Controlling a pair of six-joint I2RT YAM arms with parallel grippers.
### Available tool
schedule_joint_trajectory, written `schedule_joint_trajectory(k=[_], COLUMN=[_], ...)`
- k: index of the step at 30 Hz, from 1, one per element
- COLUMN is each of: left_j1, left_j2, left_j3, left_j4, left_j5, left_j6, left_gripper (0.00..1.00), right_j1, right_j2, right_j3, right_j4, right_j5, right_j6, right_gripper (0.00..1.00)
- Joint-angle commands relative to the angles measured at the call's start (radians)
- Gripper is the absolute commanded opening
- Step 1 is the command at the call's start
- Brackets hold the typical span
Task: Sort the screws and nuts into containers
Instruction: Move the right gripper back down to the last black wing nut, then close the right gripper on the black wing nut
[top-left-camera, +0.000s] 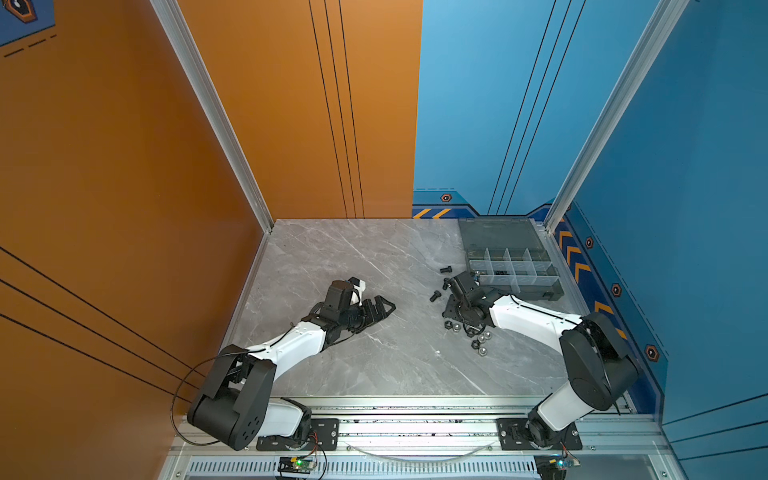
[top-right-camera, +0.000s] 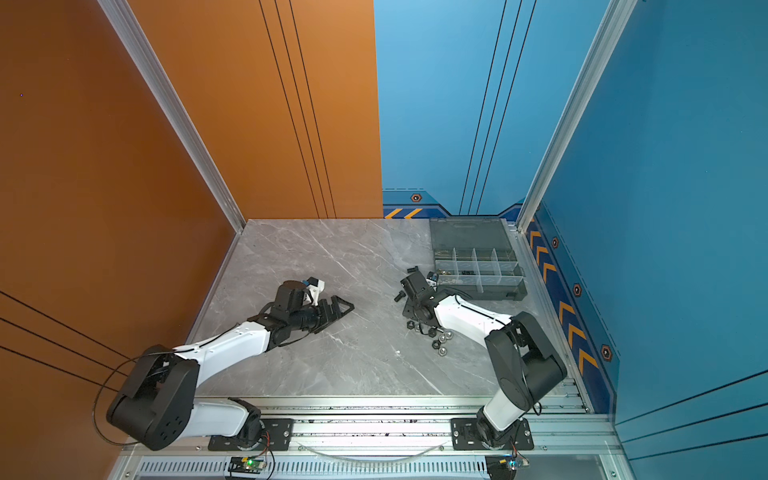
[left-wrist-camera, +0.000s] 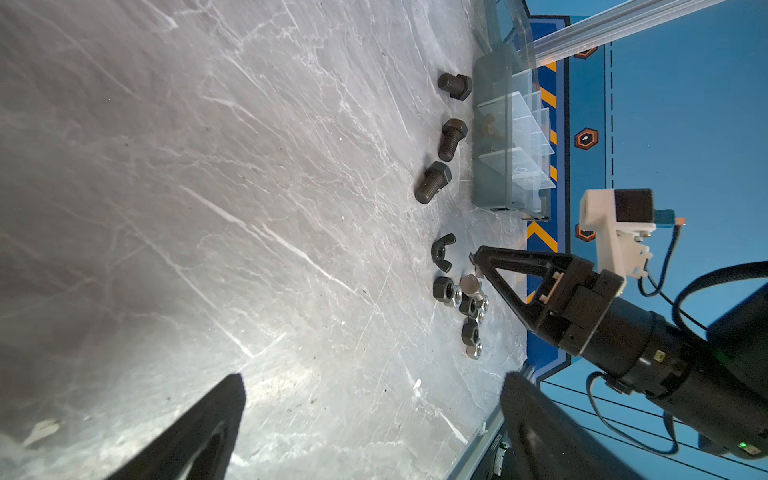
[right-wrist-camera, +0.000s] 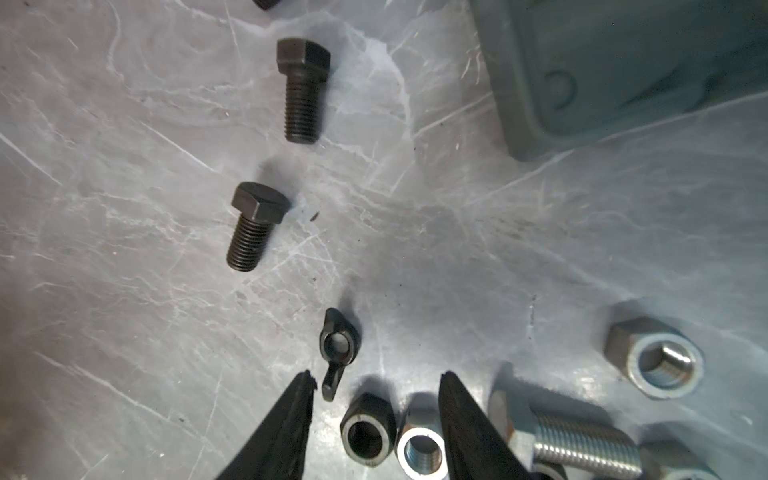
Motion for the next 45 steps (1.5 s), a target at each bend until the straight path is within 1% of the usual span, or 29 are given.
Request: schedule_joint_trajectory(k=[1,14,24,34,38,45], left_j1=[-0.005,-0.003,-0.002,0.002,0.004,0.007], left_j2=[0.009,0.011,0.017,0.015,0.011,0.011], left_j3=[0.021,0.021,0.014,0.001,-0.004,-0.009], left_j4=[-0.021,-0.012,-0.002,0.007,0.011,0.017], left_j5=[-0.015,-0.008,-0.005,-0.004,-0.005,-0.005], left_j6=[0.009,0.011,0.011,0.007,0.007,0.006], left_gripper=[0.98,0.98,0.98,0.98,0.98,0.98], right_j1=[0.019,0.024,0.007,0.003,0.004,0.004], right_j2=[0.051,0.154,0.196,0.227,0.232,0.235], right_j3=[0.046,0.125,0.157,0.162,0.158,0.156], right_j4=[0.024,0.022,0.006,0.013,0.015,0.016], right_j5=[0.049,0.057,0.052,0.048,0.046,0.043], right_j6=[0.035,0.014,-0.021,-0.034,-0.034,-0.034], right_gripper=[0.52,0.47,0.35,0.26,0.24,0.14])
